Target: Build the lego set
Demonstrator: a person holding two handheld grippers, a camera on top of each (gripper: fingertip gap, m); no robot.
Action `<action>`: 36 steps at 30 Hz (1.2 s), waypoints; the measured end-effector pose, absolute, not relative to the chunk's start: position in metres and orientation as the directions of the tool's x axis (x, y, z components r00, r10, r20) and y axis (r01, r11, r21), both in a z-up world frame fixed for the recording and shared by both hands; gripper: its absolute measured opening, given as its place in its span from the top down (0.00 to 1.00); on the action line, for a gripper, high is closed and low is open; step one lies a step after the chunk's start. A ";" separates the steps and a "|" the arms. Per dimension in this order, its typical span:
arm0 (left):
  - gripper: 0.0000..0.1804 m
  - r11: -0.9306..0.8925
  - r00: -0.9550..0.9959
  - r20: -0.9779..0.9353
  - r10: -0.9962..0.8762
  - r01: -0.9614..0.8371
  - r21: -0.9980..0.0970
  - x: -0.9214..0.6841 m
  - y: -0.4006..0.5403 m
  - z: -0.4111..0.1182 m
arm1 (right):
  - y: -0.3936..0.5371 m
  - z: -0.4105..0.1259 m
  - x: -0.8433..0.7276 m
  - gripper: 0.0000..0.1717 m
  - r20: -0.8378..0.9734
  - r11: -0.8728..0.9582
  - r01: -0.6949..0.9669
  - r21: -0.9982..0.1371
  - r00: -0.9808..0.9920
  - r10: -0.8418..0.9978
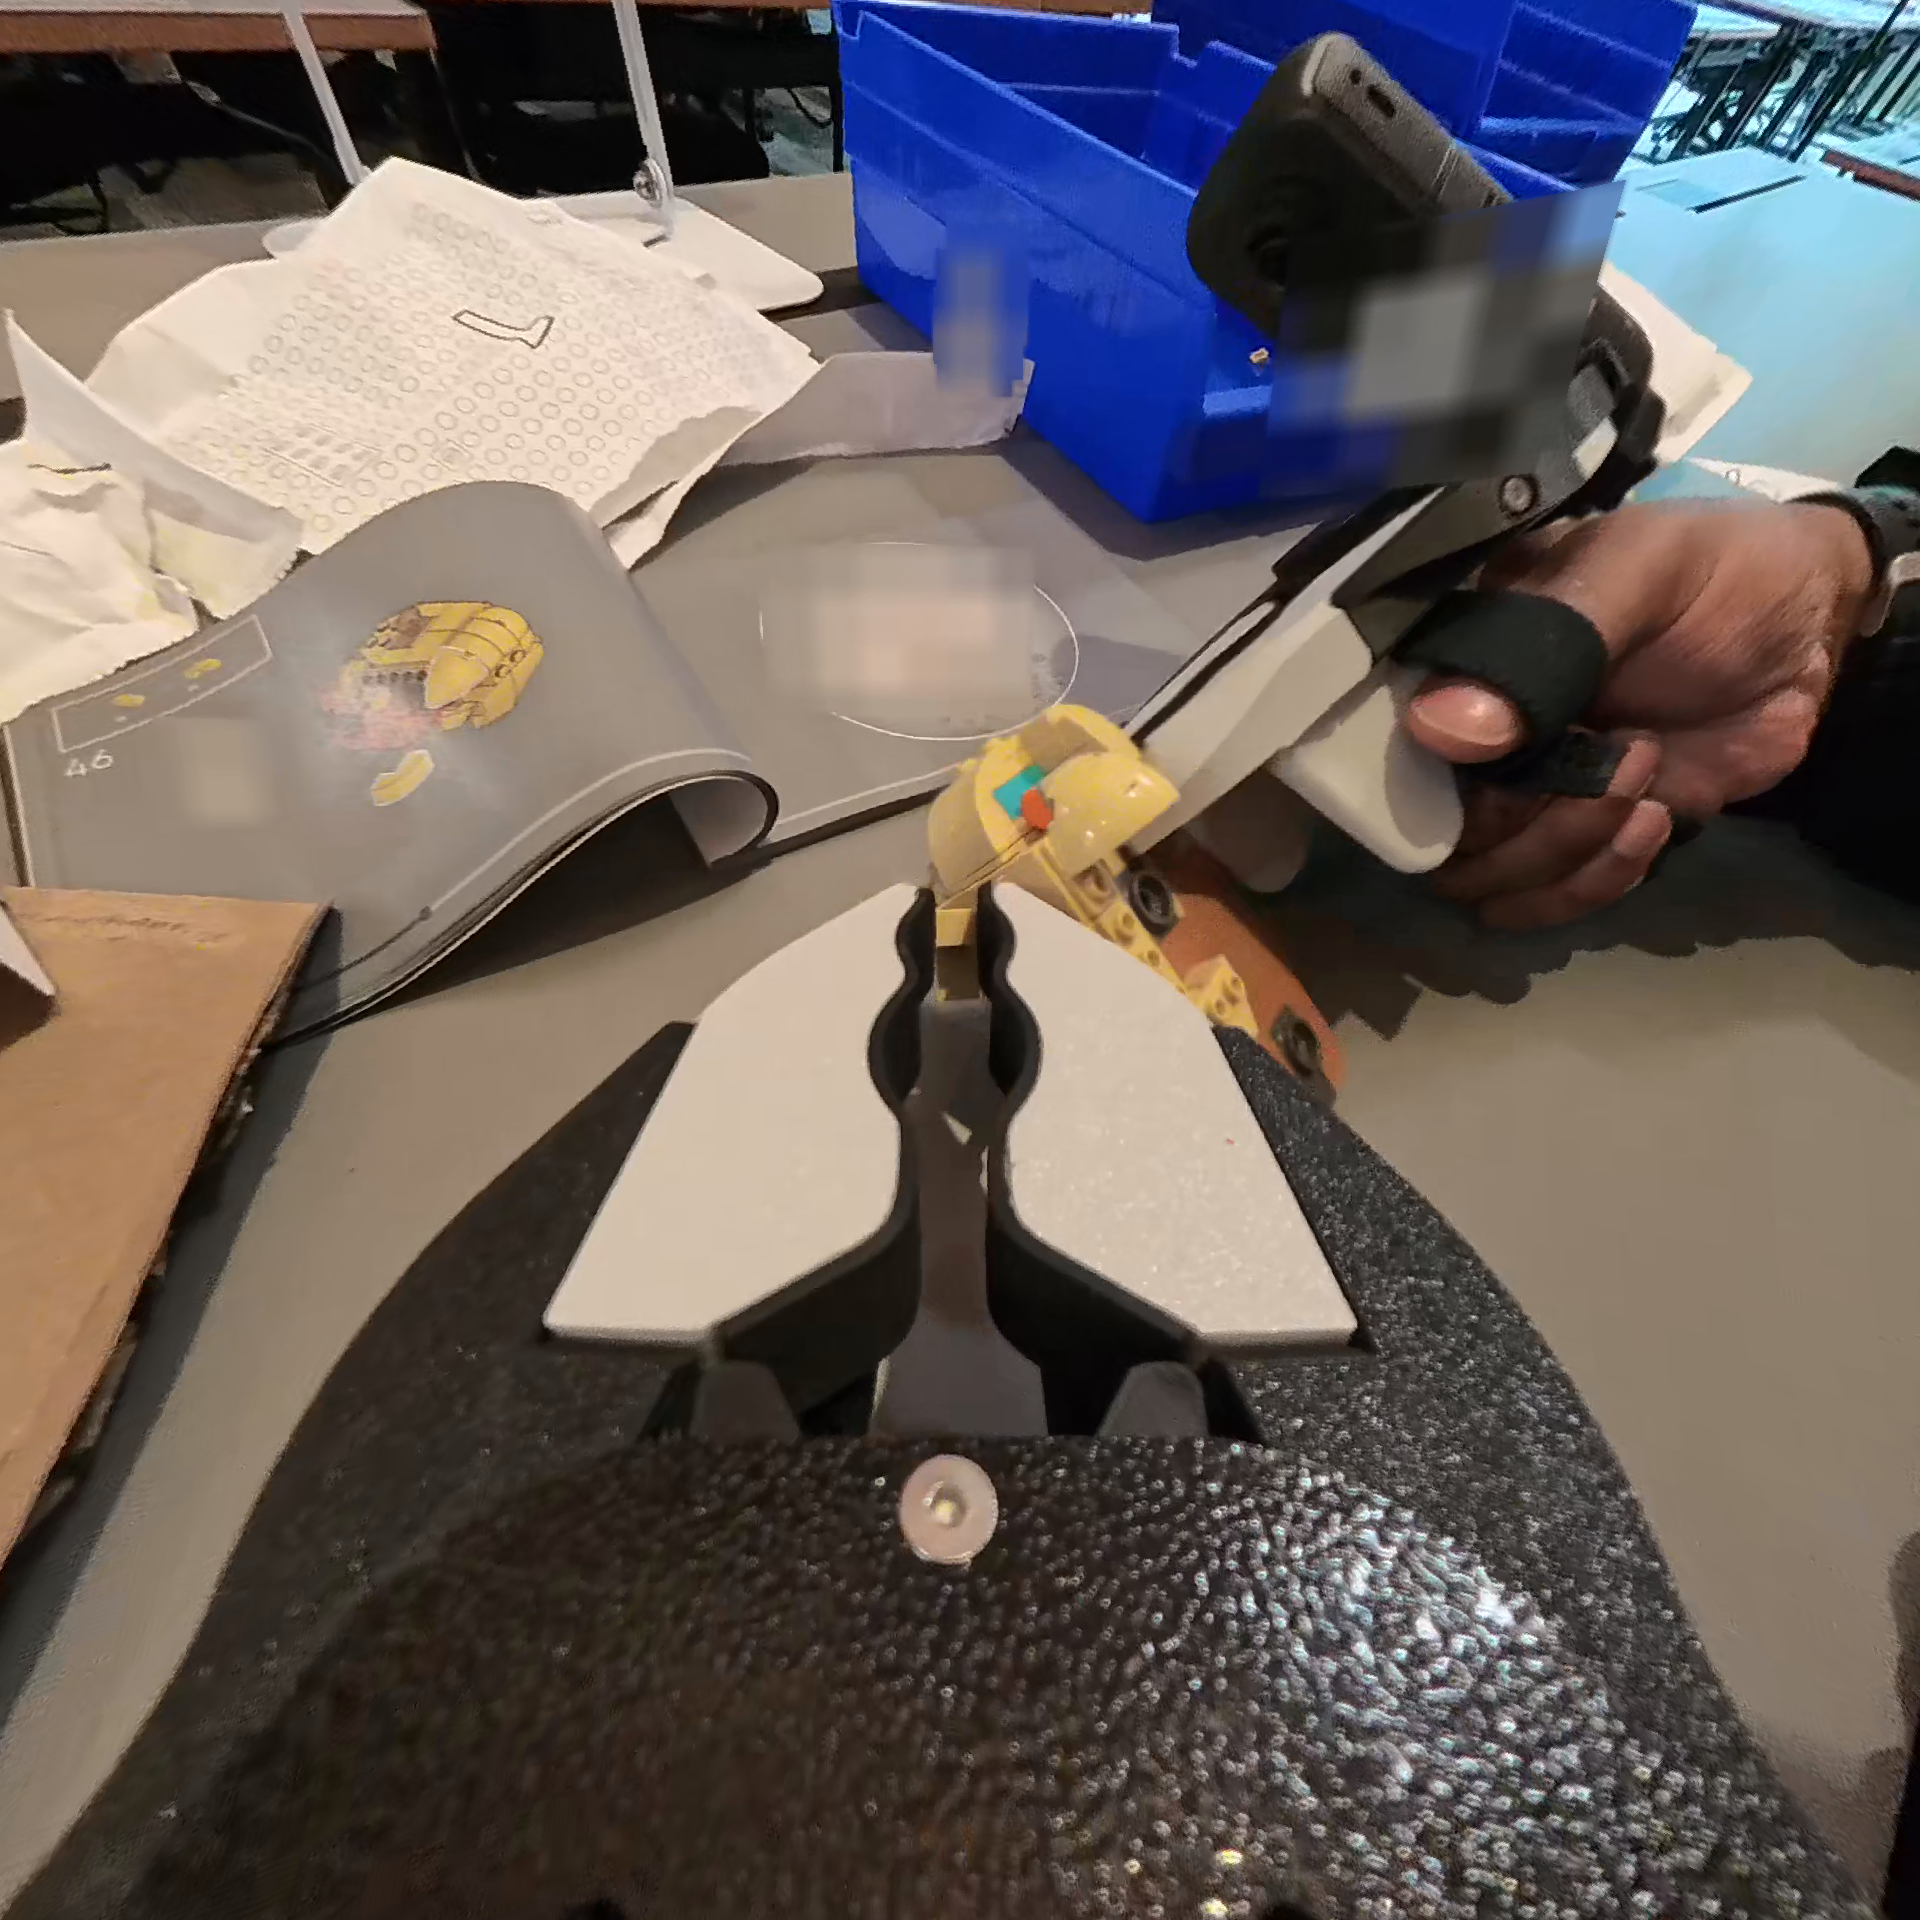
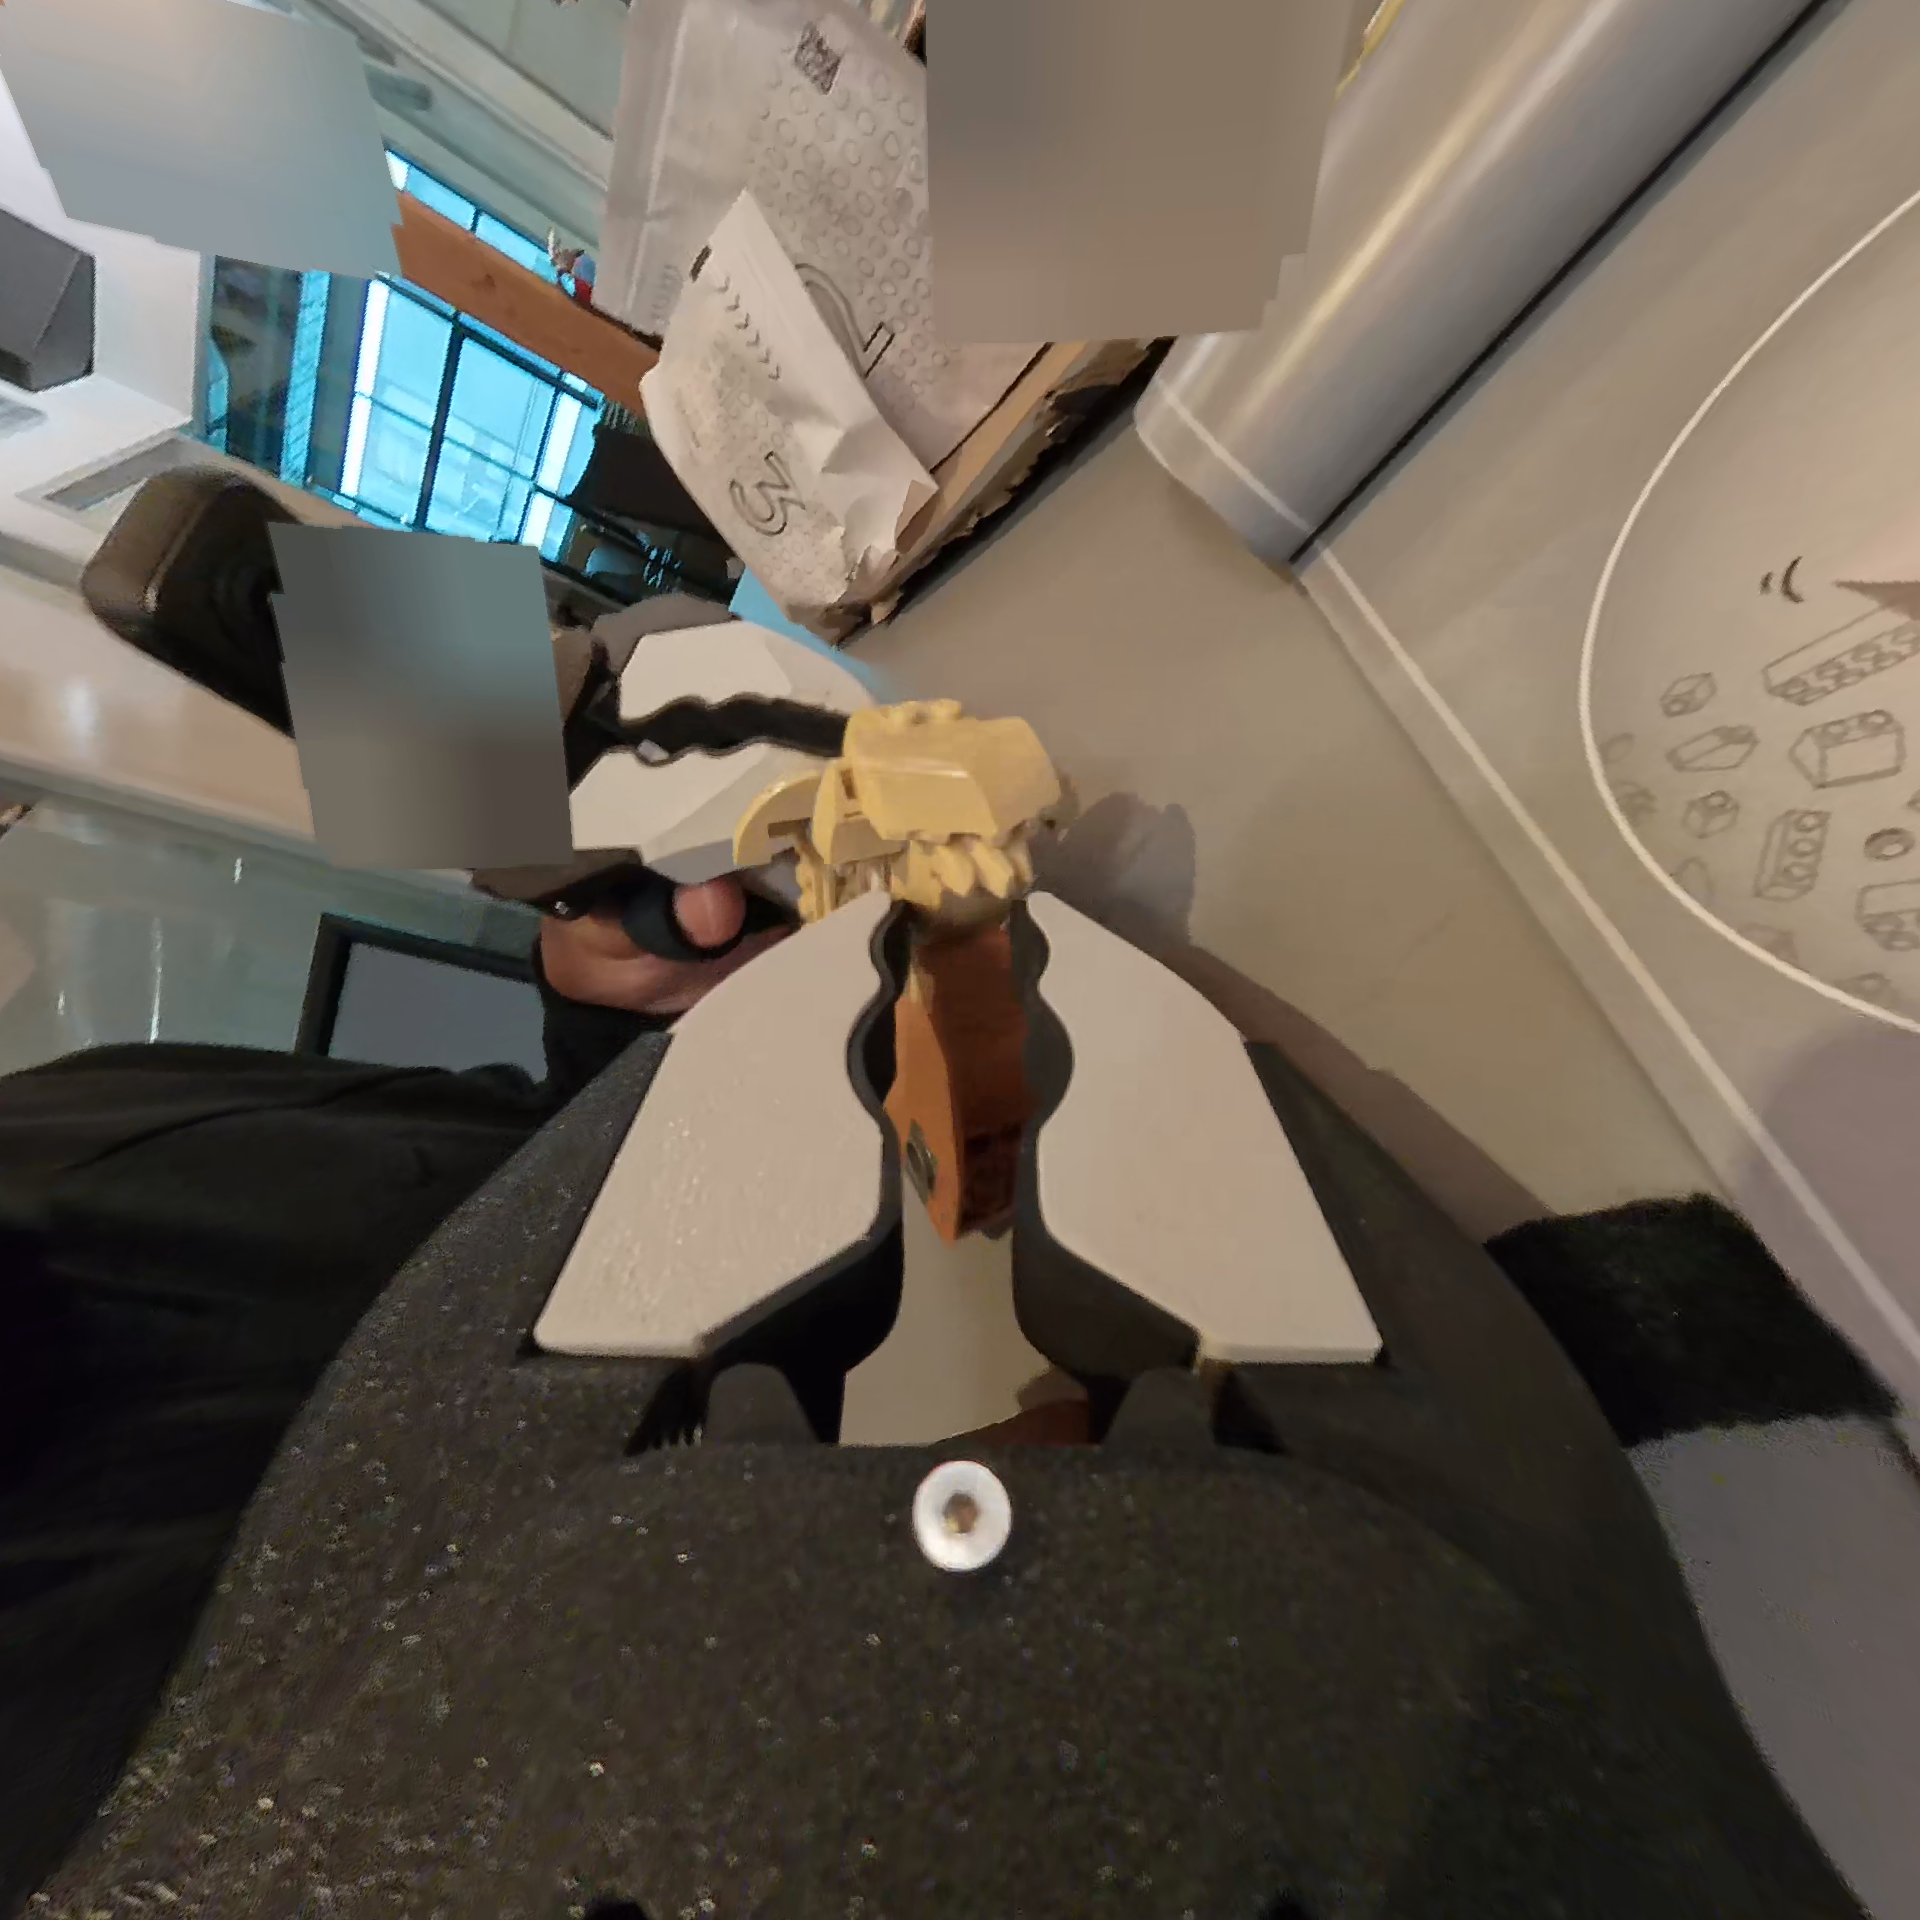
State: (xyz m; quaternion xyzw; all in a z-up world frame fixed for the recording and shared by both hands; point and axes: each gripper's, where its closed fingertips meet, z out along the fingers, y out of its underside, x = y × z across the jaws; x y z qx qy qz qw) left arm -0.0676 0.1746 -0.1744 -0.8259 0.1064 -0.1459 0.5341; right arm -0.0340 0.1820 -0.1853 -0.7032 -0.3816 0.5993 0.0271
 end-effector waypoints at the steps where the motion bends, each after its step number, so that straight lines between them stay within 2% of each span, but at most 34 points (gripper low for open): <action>1: 0.96 -0.415 0.935 0.122 -0.333 -0.029 -0.909 -0.069 0.174 -0.176 | 0.178 -0.186 -0.032 0.89 -0.827 -0.697 0.525 -0.488 -0.023 0.562; 7: 0.96 -0.496 0.930 0.077 -0.359 -0.120 -0.860 -0.070 0.171 -0.193 | 0.166 -0.198 -0.027 0.86 -0.838 -0.678 0.597 -0.429 0.017 0.545; 21: 0.96 -0.533 0.945 0.019 -0.325 -0.167 -0.830 -0.078 0.166 -0.202 | 0.160 -0.188 -0.035 0.81 -0.920 -0.804 0.498 -0.326 0.029 0.391; 25: 0.96 -0.504 0.930 0.065 -0.362 -0.137 -0.853 -0.073 0.163 -0.196 | 0.148 -0.178 -0.035 0.88 -0.925 -0.781 0.520 -0.347 -0.054 0.375; 30: 0.96 -0.502 0.930 0.074 -0.360 -0.126 -0.855 -0.074 0.160 -0.195 | 0.135 -0.180 -0.038 0.89 -0.868 -0.710 0.544 -0.447 -0.073 0.491; 36: 0.96 -0.508 0.931 0.053 -0.362 -0.149 -0.848 -0.073 0.161 -0.197 | 0.133 -0.191 -0.037 0.89 -0.811 -0.657 0.572 -0.491 -0.025 0.584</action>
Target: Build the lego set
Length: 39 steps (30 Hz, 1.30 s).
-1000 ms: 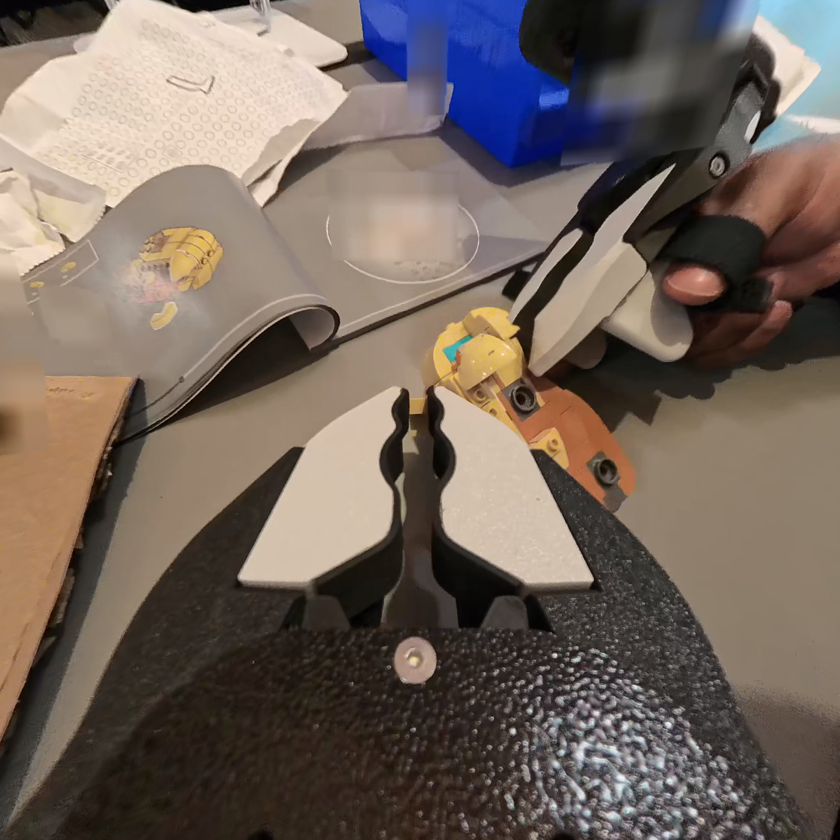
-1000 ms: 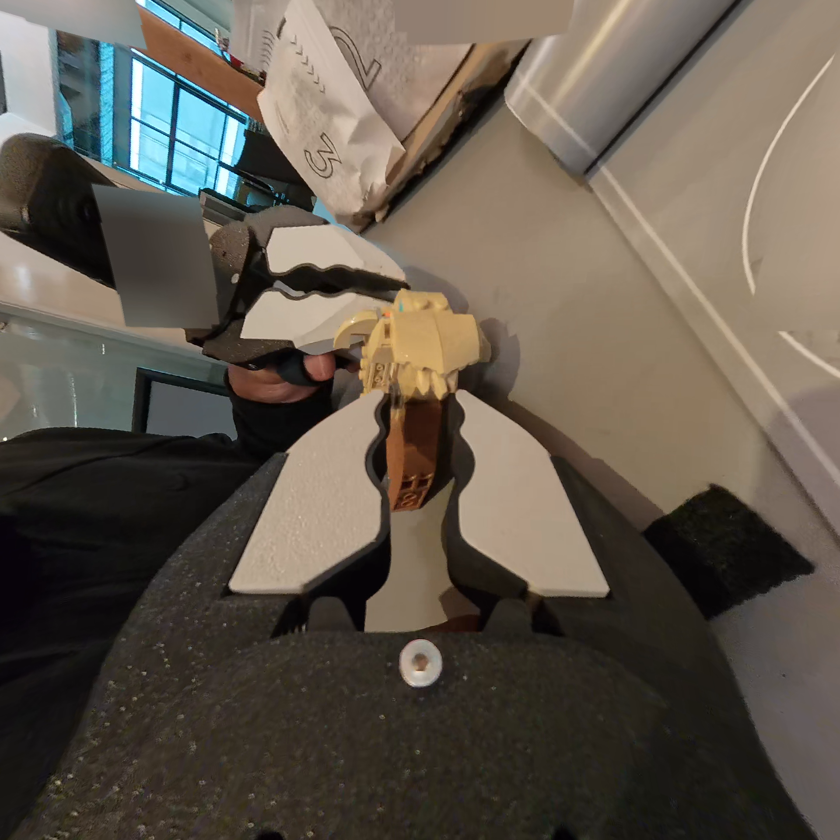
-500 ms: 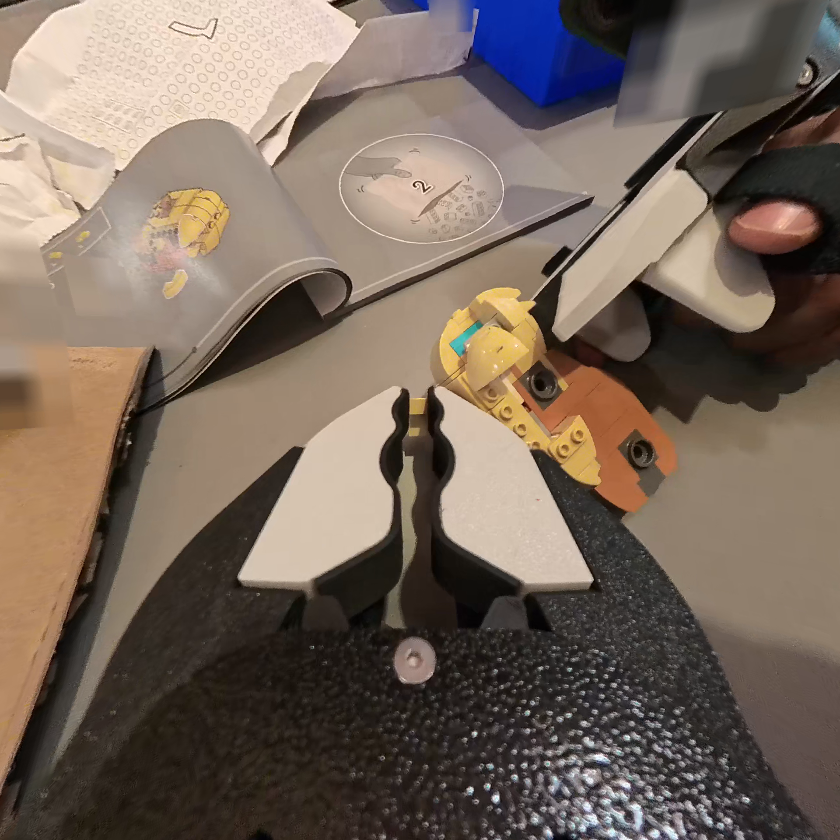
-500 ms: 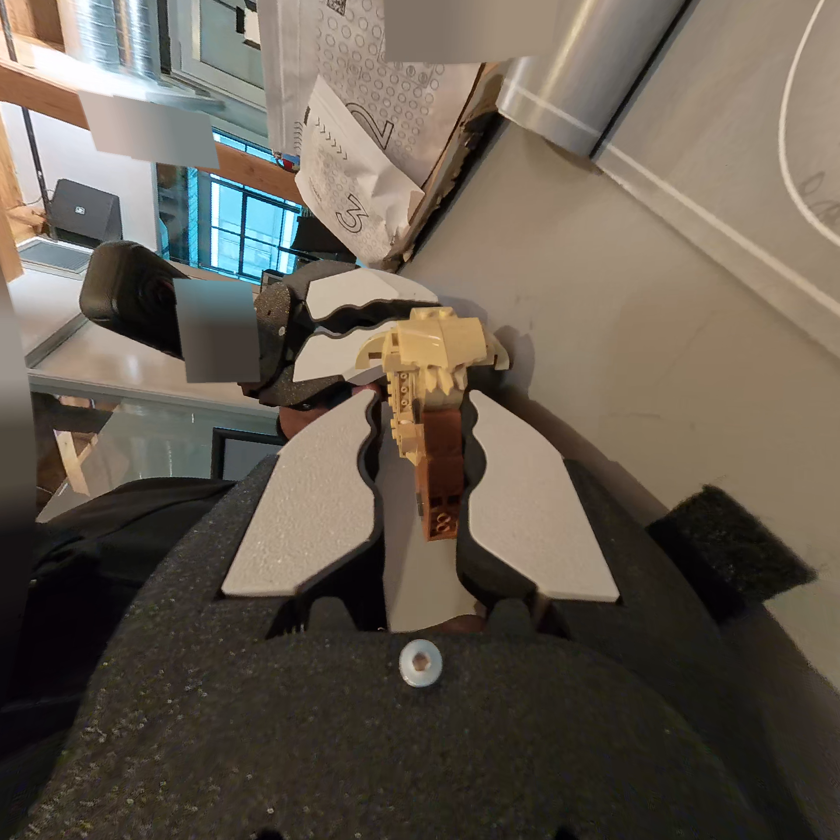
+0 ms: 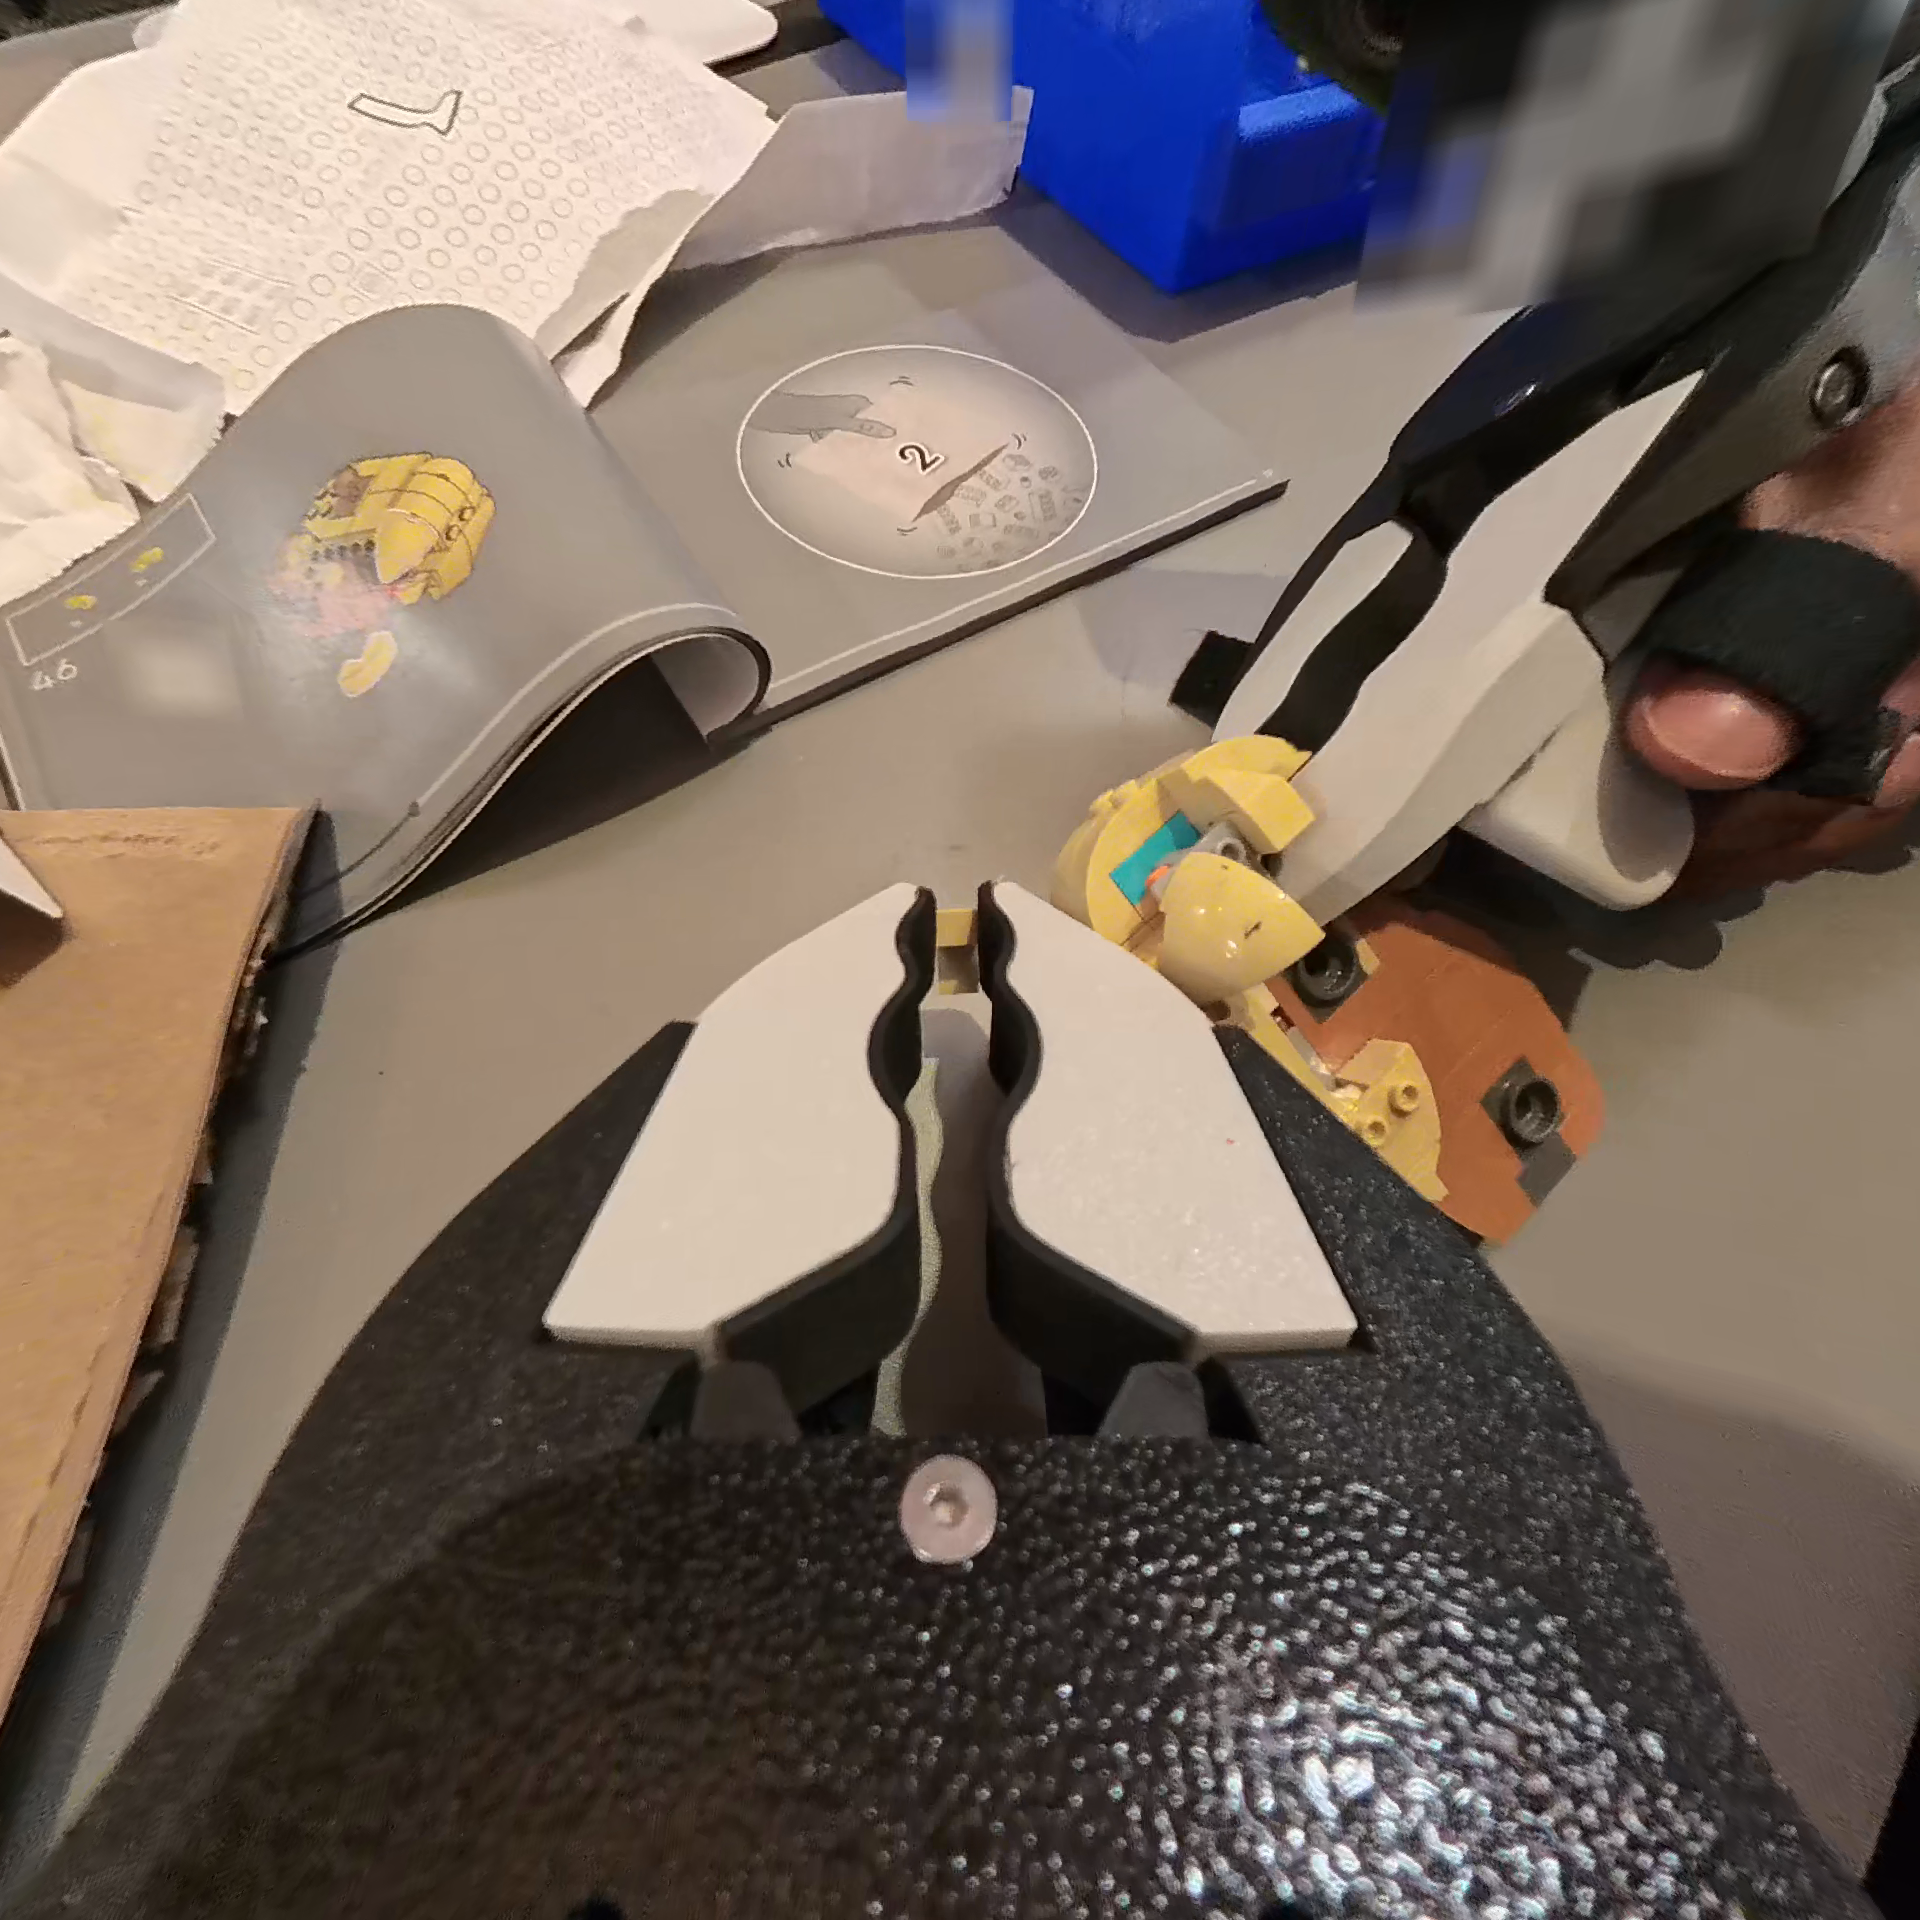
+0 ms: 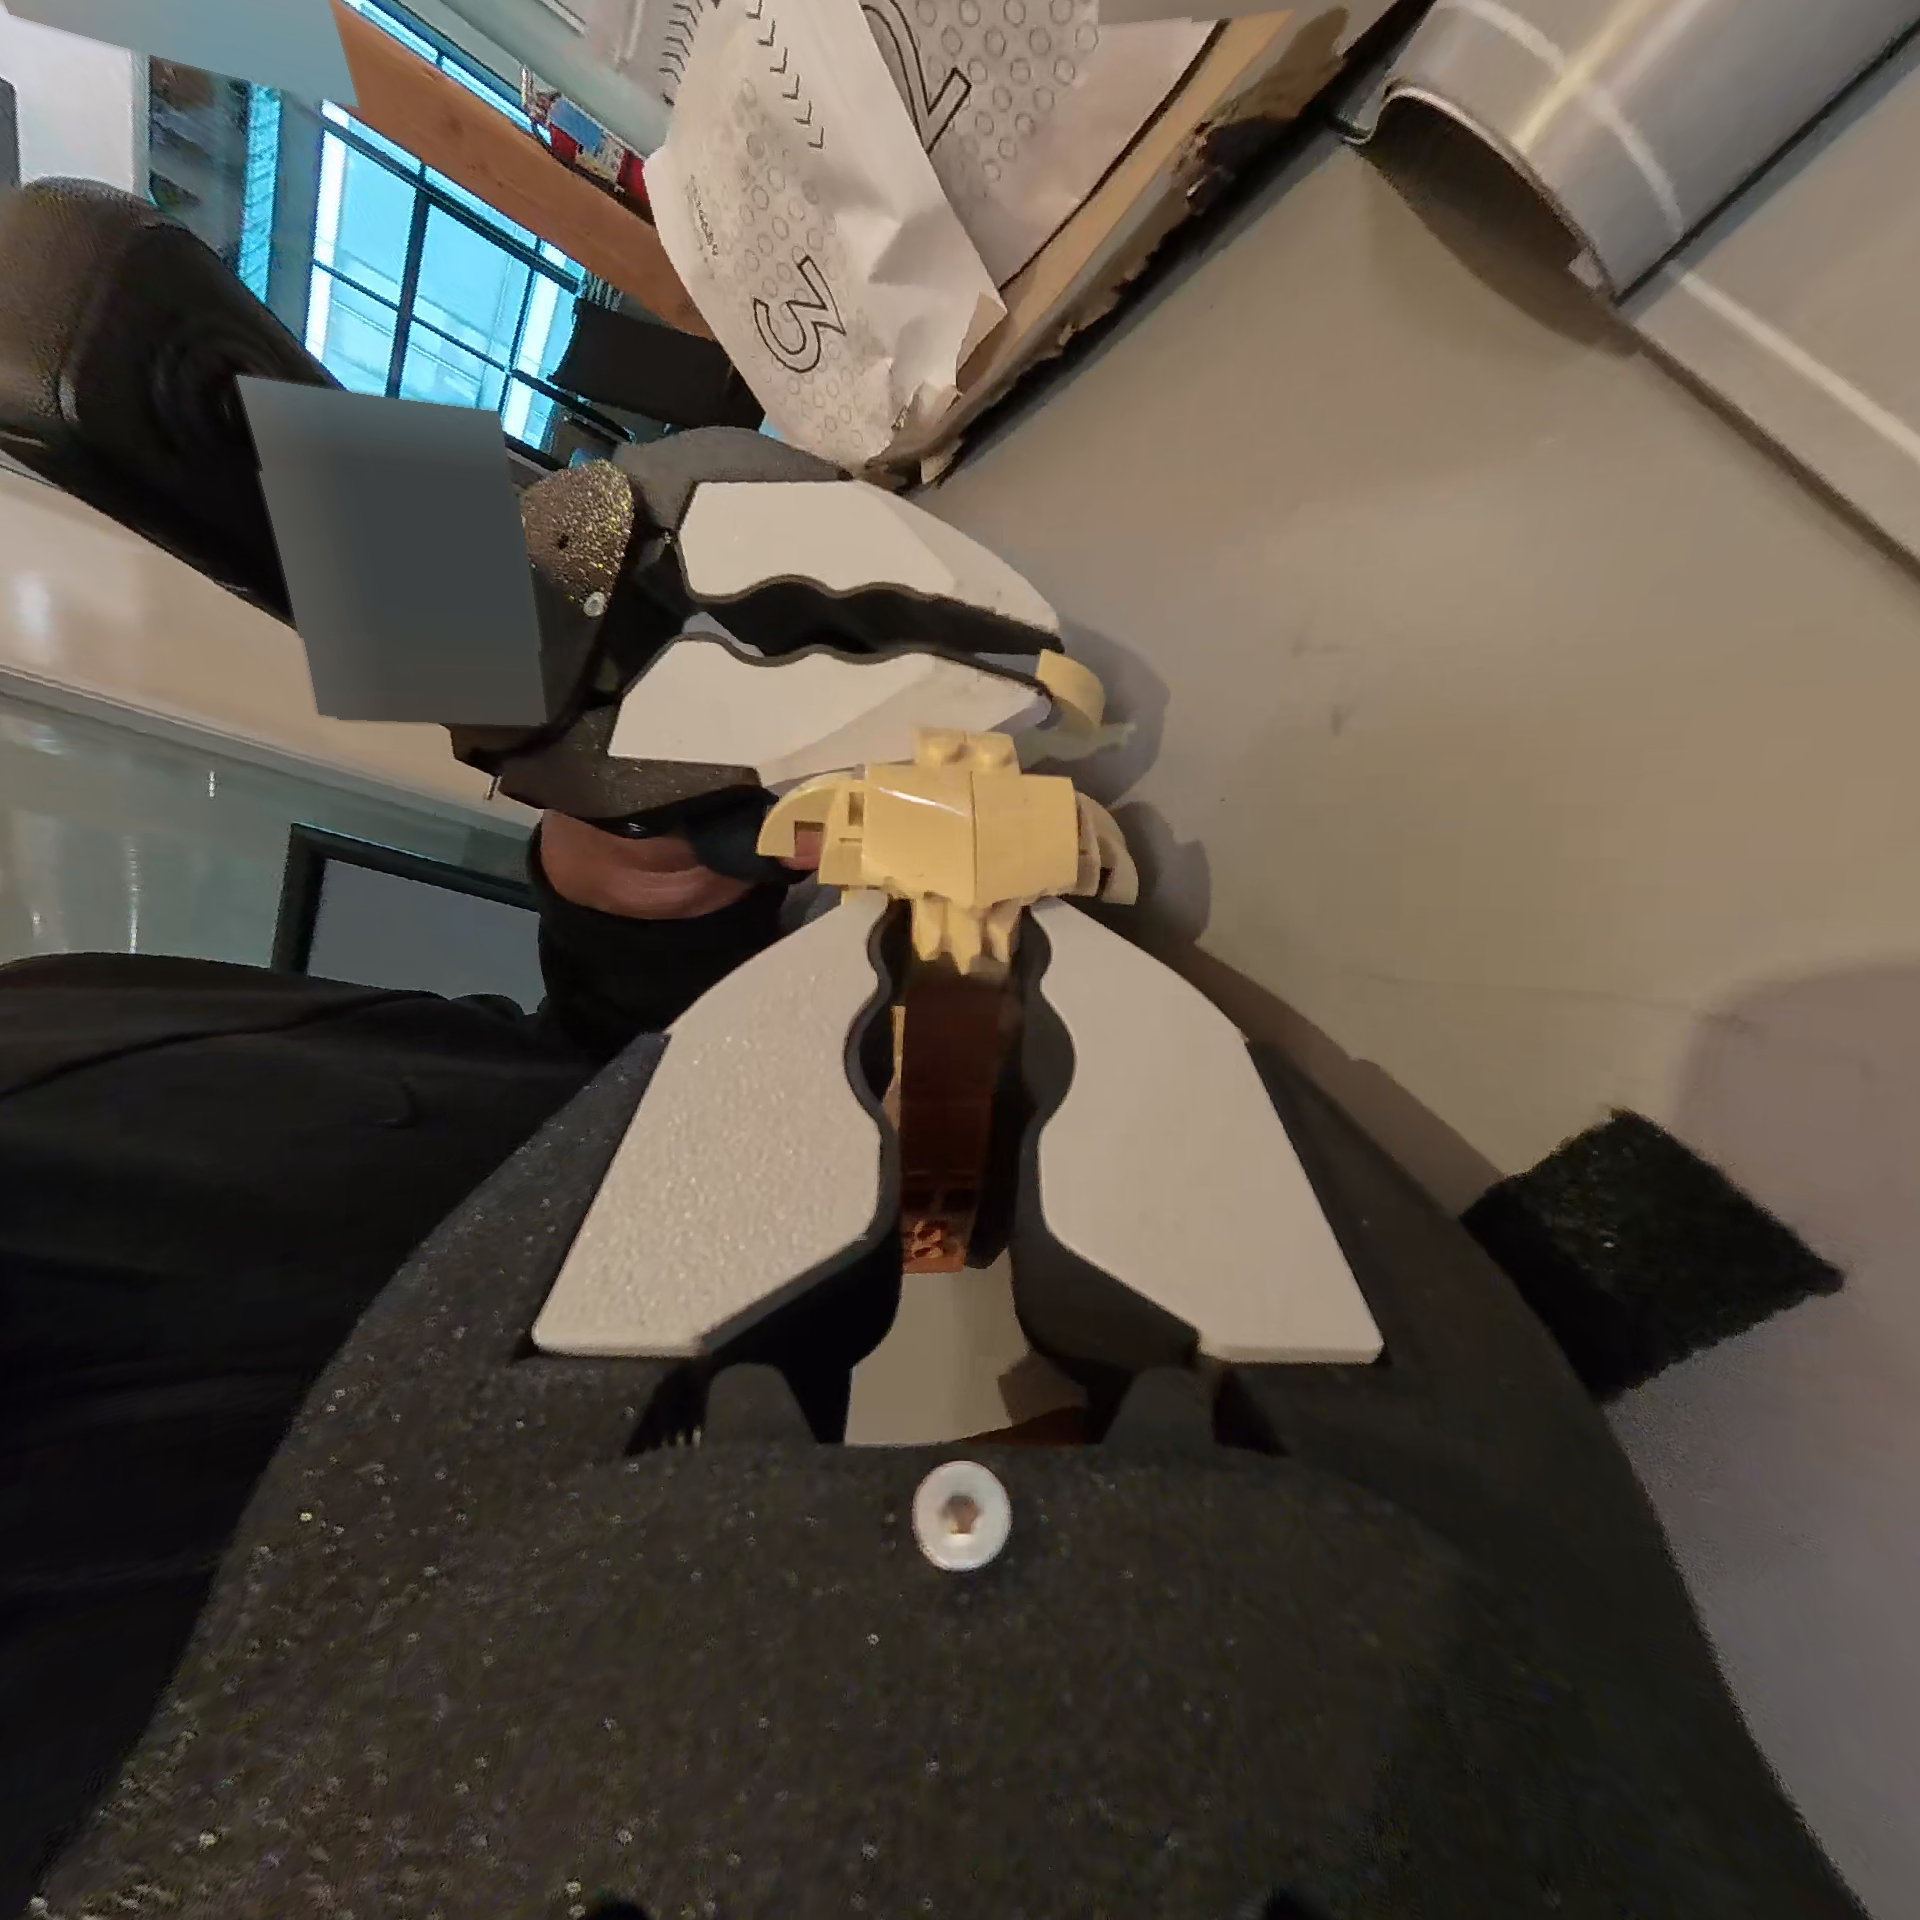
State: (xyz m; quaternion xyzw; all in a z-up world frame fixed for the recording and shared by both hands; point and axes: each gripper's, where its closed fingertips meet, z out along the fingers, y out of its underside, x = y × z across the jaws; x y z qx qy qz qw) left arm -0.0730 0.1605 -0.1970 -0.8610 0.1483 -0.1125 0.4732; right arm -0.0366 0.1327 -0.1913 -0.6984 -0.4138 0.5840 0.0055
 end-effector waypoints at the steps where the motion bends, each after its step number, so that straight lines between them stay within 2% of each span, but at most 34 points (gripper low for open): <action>1: 0.96 -0.506 0.930 0.057 -0.364 -0.146 -0.850 -0.073 0.160 -0.197 | 0.134 -0.190 -0.037 0.89 -0.809 -0.660 0.563 -0.497 -0.025 0.587; 6: 0.96 -0.442 0.950 0.079 -0.302 -0.066 -0.895 -0.084 0.162 -0.182 | 0.155 -0.180 -0.040 0.90 -0.776 -0.700 0.430 -0.570 0.000 0.631; 9: 0.96 -0.271 0.940 0.182 -0.288 0.102 -0.957 -0.084 0.160 -0.149 | 0.170 -0.174 -0.041 0.90 -0.779 -0.743 0.332 -0.582 0.036 0.626; 11: 0.96 -0.183 0.915 0.265 -0.305 0.216 -0.959 -0.074 0.158 -0.133 | 0.178 -0.169 -0.041 0.90 -0.782 -0.765 0.255 -0.592 0.051 0.622; 13: 0.96 -0.130 0.912 0.272 -0.307 0.243 -0.961 -0.062 0.159 -0.128 | 0.185 -0.166 -0.041 0.90 -0.781 -0.778 0.189 -0.599 0.073 0.620; 18: 0.96 0.010 0.952 0.150 -0.268 0.159 -0.987 -0.046 0.165 -0.112 | 0.189 -0.159 -0.041 0.90 -0.786 -0.791 0.081 -0.607 0.090 0.612; 23: 0.96 0.066 0.961 0.123 -0.246 0.143 -0.988 -0.039 0.174 -0.107 | 0.184 -0.155 -0.039 0.90 -0.870 -0.871 0.018 -0.491 0.036 0.491; 33: 0.96 0.000 0.979 -0.164 -0.123 -0.165 -0.986 -0.027 0.190 -0.118 | 0.179 -0.161 -0.032 0.90 -0.947 -0.947 0.010 -0.322 -0.004 0.322; 39: 0.96 -0.048 0.972 -0.204 -0.115 -0.211 -0.976 -0.025 0.193 -0.124 | 0.181 -0.165 -0.030 0.90 -0.967 -0.967 0.007 -0.255 -0.011 0.255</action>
